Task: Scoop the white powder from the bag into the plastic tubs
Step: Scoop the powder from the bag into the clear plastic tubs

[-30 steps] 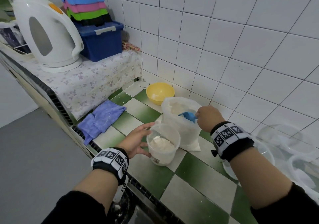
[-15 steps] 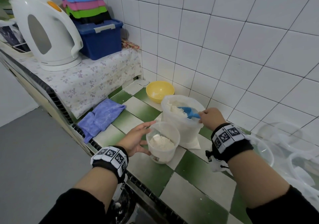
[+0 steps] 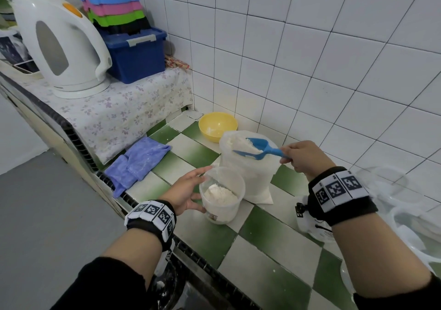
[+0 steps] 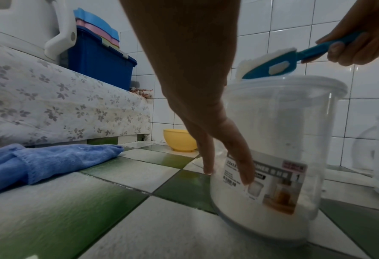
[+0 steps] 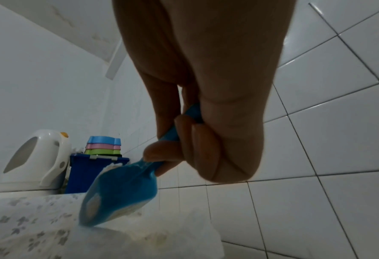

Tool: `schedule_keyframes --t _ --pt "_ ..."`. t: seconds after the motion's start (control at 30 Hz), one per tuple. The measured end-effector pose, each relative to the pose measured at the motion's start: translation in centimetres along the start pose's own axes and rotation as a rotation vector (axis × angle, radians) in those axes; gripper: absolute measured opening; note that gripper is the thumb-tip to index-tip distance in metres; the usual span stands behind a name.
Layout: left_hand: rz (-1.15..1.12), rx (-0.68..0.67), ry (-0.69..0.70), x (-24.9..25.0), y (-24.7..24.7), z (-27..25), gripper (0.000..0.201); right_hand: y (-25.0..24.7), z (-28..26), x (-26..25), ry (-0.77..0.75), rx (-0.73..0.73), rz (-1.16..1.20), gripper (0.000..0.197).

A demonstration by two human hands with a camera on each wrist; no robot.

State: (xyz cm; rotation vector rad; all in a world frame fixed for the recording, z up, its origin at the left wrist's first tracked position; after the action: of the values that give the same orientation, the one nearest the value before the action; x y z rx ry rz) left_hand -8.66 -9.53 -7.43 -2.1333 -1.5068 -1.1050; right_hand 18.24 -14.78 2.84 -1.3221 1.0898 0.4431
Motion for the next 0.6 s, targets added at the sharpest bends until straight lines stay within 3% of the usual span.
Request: schedule_keyframes --t 0.17,0.33,0.6 --pt "-0.002 -0.001 -0.012 0.1 0.1 0.0 0.031 1.1 -1.4 -0.6 -0.039 -0.155 -0.032 0.023" --pt "0.002 0.004 -0.015 0.1 0.2 -0.1 0.033 3.3 -2.6 -1.3 -0.089 -0.282 -0.245 0.026" --pt "0.014 0.010 -0.015 0.1 0.2 -0.2 0.032 7.4 -4.1 -1.5 -0.302 -0.214 -0.668 0.026"
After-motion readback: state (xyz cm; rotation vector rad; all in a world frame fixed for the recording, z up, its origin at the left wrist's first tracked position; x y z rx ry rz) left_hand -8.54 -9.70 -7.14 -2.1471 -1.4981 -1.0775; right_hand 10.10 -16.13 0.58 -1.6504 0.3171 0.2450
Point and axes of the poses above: each hand's wrist, its own z-axis towards the middle knuckle, its own y-axis out of the palm, x = y × z, the point moved 3 cm from there along z, towards the middle knuckle, and after that the axes turned 9 degrees about -y, right-handed, at the moved point
